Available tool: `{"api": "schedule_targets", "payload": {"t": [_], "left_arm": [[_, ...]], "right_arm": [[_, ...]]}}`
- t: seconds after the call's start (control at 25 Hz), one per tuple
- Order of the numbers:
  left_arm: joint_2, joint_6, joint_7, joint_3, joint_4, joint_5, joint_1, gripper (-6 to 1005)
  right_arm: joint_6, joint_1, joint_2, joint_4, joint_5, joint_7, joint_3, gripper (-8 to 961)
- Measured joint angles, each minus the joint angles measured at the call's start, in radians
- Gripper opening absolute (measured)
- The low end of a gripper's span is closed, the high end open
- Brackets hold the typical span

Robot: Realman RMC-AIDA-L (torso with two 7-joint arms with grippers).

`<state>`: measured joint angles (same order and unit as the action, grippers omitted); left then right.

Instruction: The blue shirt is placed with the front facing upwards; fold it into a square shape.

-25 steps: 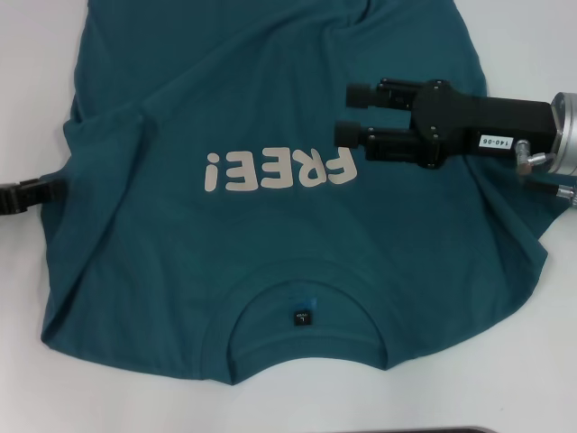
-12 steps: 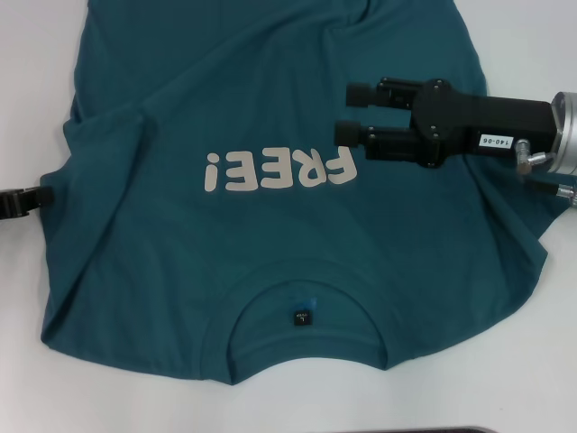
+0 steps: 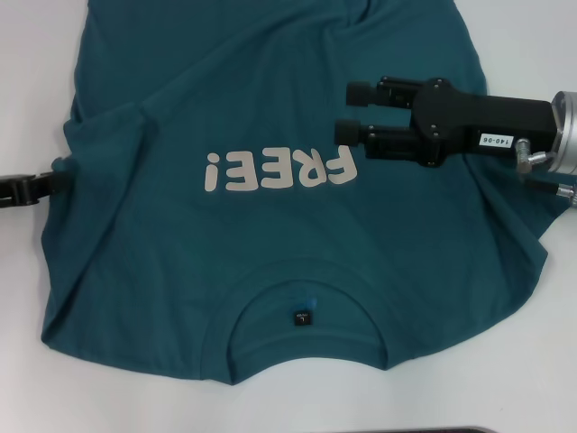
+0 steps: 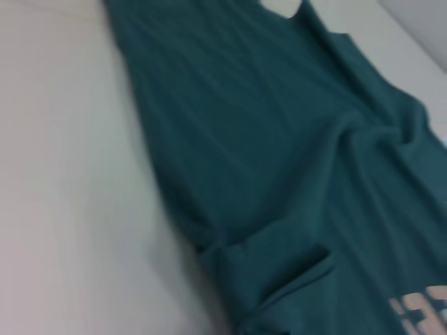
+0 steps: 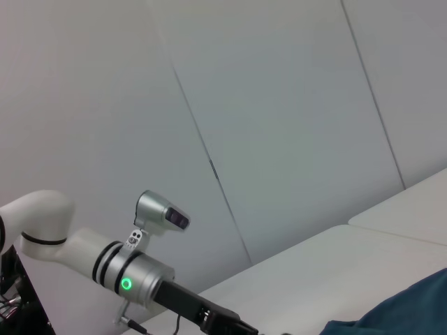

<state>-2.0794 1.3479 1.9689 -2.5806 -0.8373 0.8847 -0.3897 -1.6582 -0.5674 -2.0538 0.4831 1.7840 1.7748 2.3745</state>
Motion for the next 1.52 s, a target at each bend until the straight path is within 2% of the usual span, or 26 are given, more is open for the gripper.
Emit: {"api": "schedule_targets", "payload": {"t": [0.28, 0.68, 1.0, 1.2, 1.52], "left_arm": [[-0.007, 0.109, 0.002, -0.008, -0.035, 0.043, 0.002, 80], [-0.04, 0.176, 0.003, -0.011, -0.038, 0.053, -0.003, 74], [-0.056, 0.201, 0.002, -0.002, -0.026, 0.054, -0.006, 75], [-0.058, 0.207, 0.003, -0.001, 0.006, 0.051, -0.01, 75], [-0.053, 0.21, 0.002, 0.01, 0.055, 0.045, -0.017, 134]], "right_arm": [[0.002, 0.001, 0.0, -0.001, 0.0, 0.0, 0.0, 761], [0.004, 0.001, -0.001, -0.002, 0.0, 0.001, 0.0, 761], [0.003, 0.001, -0.002, -0.003, 0.0, 0.002, -0.001, 760], [0.002, 0.001, -0.003, -0.003, 0.001, 0.002, -0.004, 760], [0.0, 0.001, -0.003, -0.002, 0.003, 0.002, -0.006, 761]]}}
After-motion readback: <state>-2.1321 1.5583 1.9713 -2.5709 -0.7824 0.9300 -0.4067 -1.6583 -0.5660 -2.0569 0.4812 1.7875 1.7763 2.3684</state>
